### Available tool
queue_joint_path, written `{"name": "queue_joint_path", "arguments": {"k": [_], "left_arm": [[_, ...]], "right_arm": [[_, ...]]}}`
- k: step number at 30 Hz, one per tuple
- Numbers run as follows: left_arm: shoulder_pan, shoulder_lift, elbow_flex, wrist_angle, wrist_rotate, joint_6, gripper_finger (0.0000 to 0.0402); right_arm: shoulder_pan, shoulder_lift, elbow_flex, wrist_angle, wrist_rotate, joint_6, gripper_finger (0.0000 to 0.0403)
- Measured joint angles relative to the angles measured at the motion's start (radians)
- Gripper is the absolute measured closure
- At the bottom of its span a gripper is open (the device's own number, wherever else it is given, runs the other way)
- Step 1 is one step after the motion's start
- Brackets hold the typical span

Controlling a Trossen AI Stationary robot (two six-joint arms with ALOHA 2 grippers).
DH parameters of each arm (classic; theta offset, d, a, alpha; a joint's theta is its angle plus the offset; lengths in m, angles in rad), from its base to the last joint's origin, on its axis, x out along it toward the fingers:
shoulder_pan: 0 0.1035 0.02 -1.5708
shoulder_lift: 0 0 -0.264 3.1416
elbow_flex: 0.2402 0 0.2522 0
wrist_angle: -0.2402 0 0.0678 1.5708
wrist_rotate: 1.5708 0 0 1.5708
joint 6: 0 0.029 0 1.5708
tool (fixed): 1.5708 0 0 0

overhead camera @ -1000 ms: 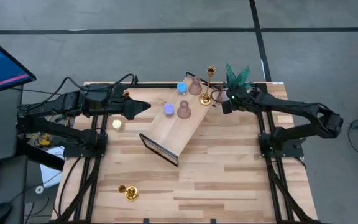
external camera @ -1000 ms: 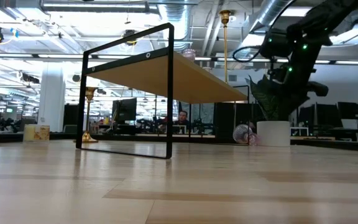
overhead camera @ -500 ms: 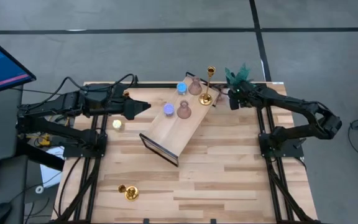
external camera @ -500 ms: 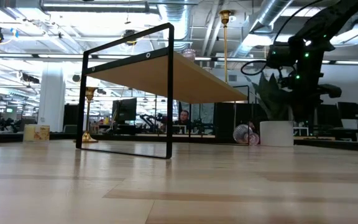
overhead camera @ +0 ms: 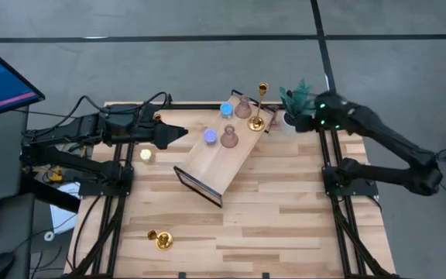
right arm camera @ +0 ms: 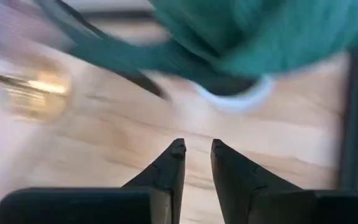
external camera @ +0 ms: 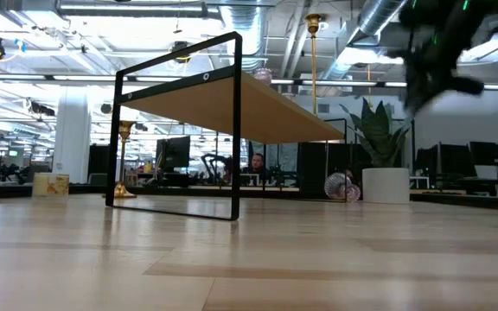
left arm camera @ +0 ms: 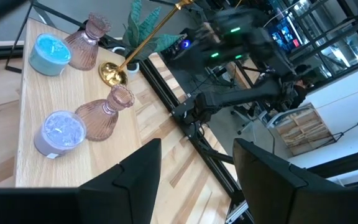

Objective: Pick & Place candle stick holders
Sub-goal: Put the glass candle holder on the shelf

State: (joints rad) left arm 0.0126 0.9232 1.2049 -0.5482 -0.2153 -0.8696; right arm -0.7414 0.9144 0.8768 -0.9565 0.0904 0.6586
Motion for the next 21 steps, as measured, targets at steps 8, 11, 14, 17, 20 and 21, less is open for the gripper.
{"name": "queue_joint_path", "arguments": {"k": [8,11,14,17,20,21], "left_arm": [[0.000,0.000,0.000,0.001,-0.001,0.000,0.0202],[0.000,0.000,0.000,0.006,-0.001,-0.002,0.0202],[0.000,0.000,0.000,0.008,-0.001,-0.011,0.0202],[0.000,0.000,0.000,0.011,-0.001,-0.028,0.0202],[0.000,0.000,0.000,0.011,-0.001,-0.029,0.0202],[0.000,0.000,0.000,0.011,-0.001,-0.029,0.0202]], "right_arm": [[-0.007,0.122,0.420,0.002,0.124,-0.074,0.0339],[-0.069,0.276,0.608,-0.001,0.120,-0.174,0.0341],[-0.116,0.454,0.805,-0.039,0.118,-0.254,0.0342],[-0.152,0.640,0.996,-0.118,0.116,-0.319,0.0340],[-0.183,0.802,1.172,-0.201,0.085,-0.388,0.0326],[-0.190,0.852,1.222,-0.226,0.072,-0.400,0.0317]]}}
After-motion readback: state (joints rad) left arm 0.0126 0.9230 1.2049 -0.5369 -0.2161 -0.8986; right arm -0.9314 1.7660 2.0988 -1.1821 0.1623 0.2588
